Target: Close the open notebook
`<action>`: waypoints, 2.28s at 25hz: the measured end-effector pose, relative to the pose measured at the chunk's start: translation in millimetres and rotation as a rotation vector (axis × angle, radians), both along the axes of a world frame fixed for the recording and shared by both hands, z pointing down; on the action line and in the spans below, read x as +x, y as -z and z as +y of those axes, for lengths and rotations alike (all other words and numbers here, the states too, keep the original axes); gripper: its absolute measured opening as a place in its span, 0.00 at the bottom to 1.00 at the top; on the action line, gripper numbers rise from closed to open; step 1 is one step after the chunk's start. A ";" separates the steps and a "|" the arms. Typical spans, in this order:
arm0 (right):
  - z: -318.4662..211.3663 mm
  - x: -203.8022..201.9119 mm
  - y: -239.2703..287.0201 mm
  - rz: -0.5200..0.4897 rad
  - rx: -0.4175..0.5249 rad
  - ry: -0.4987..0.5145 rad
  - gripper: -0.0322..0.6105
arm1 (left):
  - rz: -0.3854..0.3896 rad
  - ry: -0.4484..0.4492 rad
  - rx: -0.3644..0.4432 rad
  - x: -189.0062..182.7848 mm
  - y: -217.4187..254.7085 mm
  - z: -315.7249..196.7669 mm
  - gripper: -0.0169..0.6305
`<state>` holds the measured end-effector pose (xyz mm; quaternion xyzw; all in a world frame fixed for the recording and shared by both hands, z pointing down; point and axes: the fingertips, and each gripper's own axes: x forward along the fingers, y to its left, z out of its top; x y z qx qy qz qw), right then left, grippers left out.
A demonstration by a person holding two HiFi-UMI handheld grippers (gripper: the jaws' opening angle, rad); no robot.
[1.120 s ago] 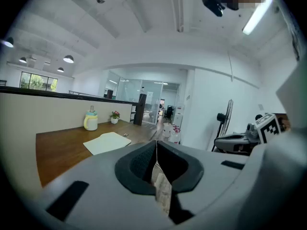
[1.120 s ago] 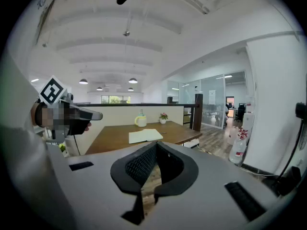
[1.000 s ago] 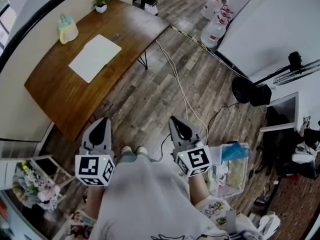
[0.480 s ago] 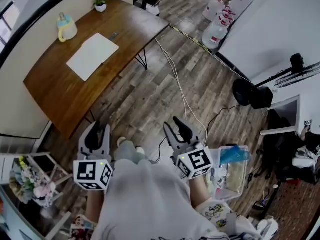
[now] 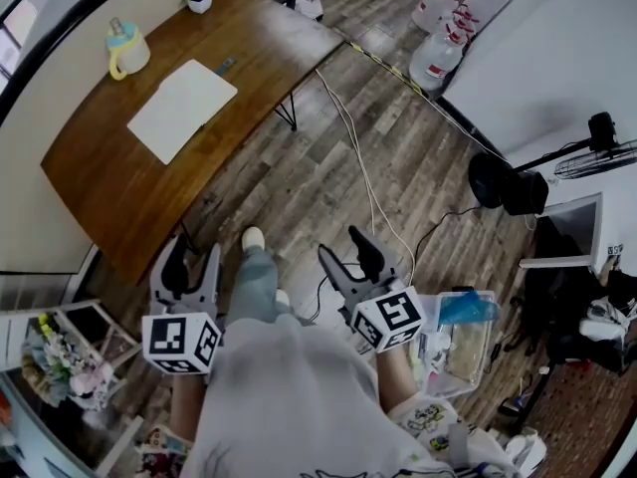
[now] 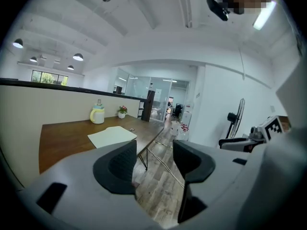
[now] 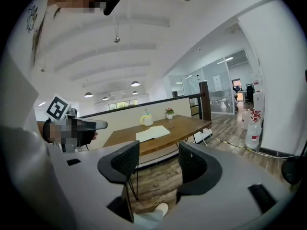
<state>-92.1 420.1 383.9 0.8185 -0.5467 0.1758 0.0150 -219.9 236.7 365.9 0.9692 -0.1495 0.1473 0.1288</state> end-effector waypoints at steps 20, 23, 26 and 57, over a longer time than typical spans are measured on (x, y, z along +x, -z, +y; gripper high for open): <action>-169.5 121.9 7.4 0.006 -0.055 0.049 0.41 | 0.016 0.014 -0.006 126.9 8.8 -166.8 0.43; -189.8 127.5 8.7 0.011 -0.065 0.057 0.42 | 0.018 0.019 -0.025 129.4 4.3 -184.8 0.43; -206.8 128.8 9.4 0.005 -0.071 0.080 0.42 | 0.022 0.039 -0.030 127.2 4.1 -200.2 0.43; -477.4 218.4 -5.3 -0.029 -0.086 0.902 0.46 | 0.002 0.869 -0.029 116.2 2.2 -303.4 0.51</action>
